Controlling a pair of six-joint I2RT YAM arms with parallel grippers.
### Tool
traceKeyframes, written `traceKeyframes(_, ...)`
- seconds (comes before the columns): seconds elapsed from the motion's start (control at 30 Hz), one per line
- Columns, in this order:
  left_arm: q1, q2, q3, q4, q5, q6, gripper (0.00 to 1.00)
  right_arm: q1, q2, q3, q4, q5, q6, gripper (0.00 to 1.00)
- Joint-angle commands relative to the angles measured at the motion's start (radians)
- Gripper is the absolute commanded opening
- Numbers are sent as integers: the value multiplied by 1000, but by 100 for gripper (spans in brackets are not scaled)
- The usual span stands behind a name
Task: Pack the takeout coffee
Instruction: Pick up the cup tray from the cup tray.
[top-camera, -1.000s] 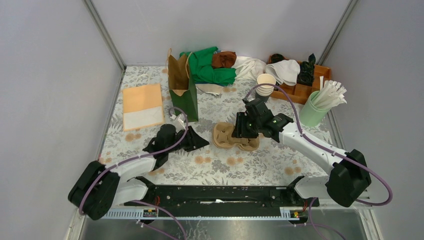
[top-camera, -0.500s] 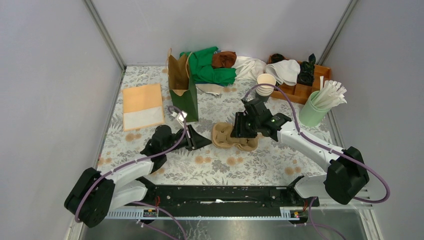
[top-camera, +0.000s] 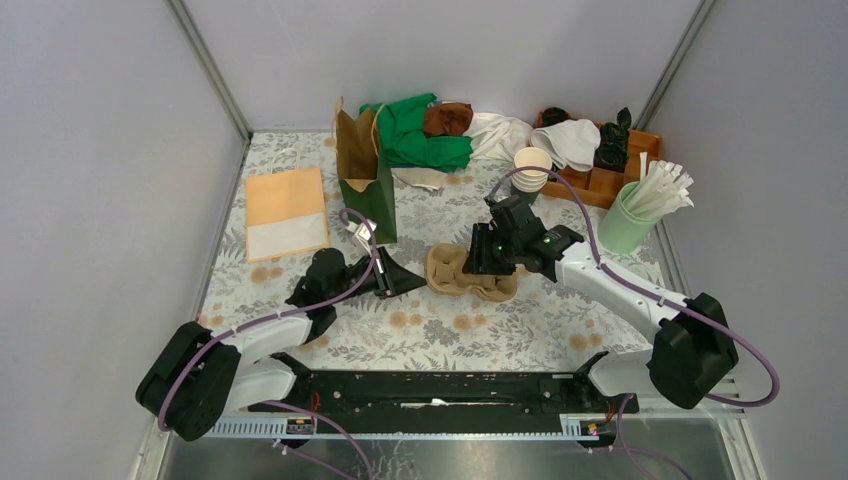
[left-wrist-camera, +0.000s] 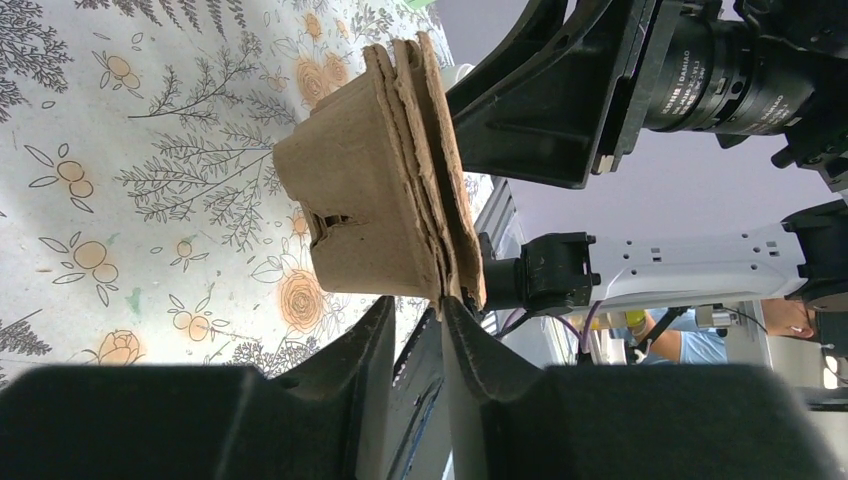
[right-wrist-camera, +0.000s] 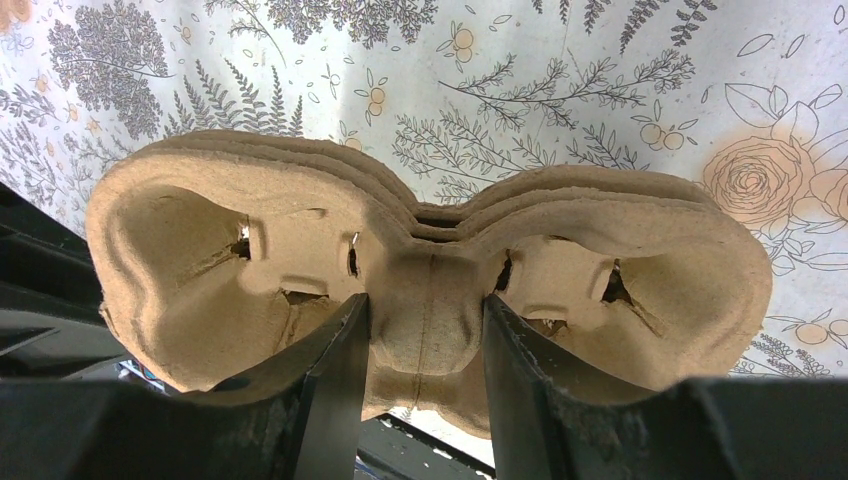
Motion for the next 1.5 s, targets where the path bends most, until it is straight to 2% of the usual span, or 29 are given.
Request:
traceKeyframes(0.0, -6, -35, 30, 17, 2, 11, 26, -1, 4, 17, 27, -30, 6, 43)
traceKeyframes(0.2, -6, -111, 18, -83, -62, 37, 23, -2, 0, 19, 22, -11, 3, 42)
traceKeyframes(0.33, -6, -110, 16, -13, -11, 16, 33, -2, 0, 19, 22, -14, 0, 42)
traceKeyframes(0.43, -6, -96, 24, -2, 0, 12, 35, -2, 2, 20, 21, -17, 0, 42)
traceKeyframes(0.73, -6, -60, 37, 8, -3, 9, 27, -1, -1, 19, 22, -23, 1, 42)
traceKeyframes(1.47, -7, 7, 43, 72, 28, -2, 28, -2, -2, 18, 25, -43, 1, 41)
